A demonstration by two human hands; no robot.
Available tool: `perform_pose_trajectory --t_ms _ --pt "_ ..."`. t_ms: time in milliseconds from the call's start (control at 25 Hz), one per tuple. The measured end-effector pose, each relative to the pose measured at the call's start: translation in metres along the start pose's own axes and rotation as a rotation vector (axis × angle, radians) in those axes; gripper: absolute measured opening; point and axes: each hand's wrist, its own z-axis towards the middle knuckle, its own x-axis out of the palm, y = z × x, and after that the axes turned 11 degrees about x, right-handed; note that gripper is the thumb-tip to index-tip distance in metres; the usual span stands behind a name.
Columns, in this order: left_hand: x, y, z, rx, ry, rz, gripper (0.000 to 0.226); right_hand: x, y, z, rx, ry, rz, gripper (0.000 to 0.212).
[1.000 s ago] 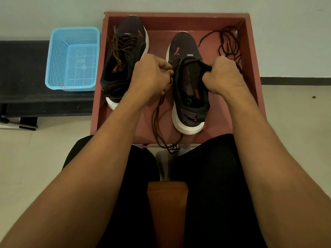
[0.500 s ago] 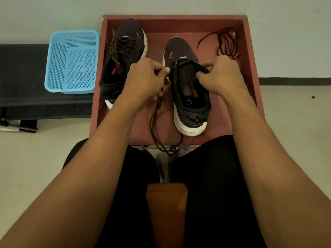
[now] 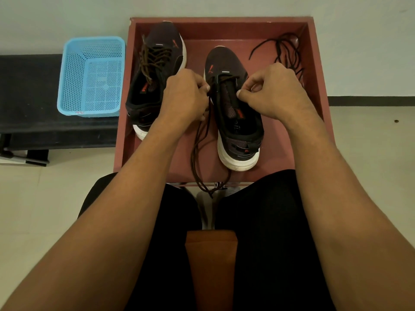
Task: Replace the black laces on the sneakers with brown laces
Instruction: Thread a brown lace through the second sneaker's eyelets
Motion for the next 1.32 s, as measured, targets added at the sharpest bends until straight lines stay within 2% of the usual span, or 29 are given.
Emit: perform_pose_trajectory --t_ms 160,280,360,440,480,560,640,720,800,920,1000,1120,1240,1320 --pt "-0.002 0.001 -0.002 0.031 -0.016 -0.011 0.006 -0.003 0.002 -0.003 0.024 -0.037 0.054 0.011" --pt "-0.005 0.001 -0.003 0.072 -0.091 0.013 0.011 -0.002 0.003 -0.005 0.030 -0.022 0.065 0.016" --pt "-0.008 -0.004 -0.006 0.135 -0.162 -0.073 0.012 -0.003 0.006 -0.007 -0.023 -0.056 0.101 0.019" --pt "-0.014 -0.012 -0.009 0.210 -0.213 -0.278 0.013 -0.006 0.012 -0.010 -0.164 -0.098 0.157 0.023" --pt "-0.018 -0.016 -0.009 0.227 -0.223 -0.410 0.015 -0.006 0.015 -0.011 -0.259 -0.059 0.160 0.028" --pt "-0.023 -0.018 -0.009 0.208 -0.216 -0.704 0.020 -0.001 0.025 -0.015 -0.426 0.101 0.075 0.043" --pt "-0.027 -0.017 -0.006 0.177 -0.187 -0.968 0.024 0.006 0.031 -0.020 -0.496 0.226 0.022 0.053" --pt "-0.028 -0.013 -0.003 0.173 -0.198 -1.040 0.024 0.008 0.033 -0.020 -0.489 0.261 0.124 0.041" --pt "-0.026 -0.006 0.000 0.171 -0.269 -0.934 0.021 0.007 0.031 -0.018 -0.434 0.257 0.314 0.026" --pt "-0.021 0.006 0.004 0.101 -0.379 -0.684 0.020 0.003 0.023 -0.013 -0.317 0.300 0.692 0.021" --pt "-0.019 0.010 0.006 0.082 -0.412 -0.498 0.021 0.002 0.016 -0.008 -0.301 0.330 0.820 0.022" --pt "-0.014 0.009 0.002 0.134 -0.439 -0.256 0.021 0.001 0.009 -0.003 -0.251 0.301 0.902 0.024" --pt "-0.012 0.002 -0.003 0.234 -0.482 0.053 0.021 0.001 0.005 -0.001 -0.196 0.158 0.870 0.019" --pt "-0.013 -0.004 -0.004 0.348 -0.493 0.081 0.029 0.001 0.004 0.001 -0.221 0.097 0.795 0.014"
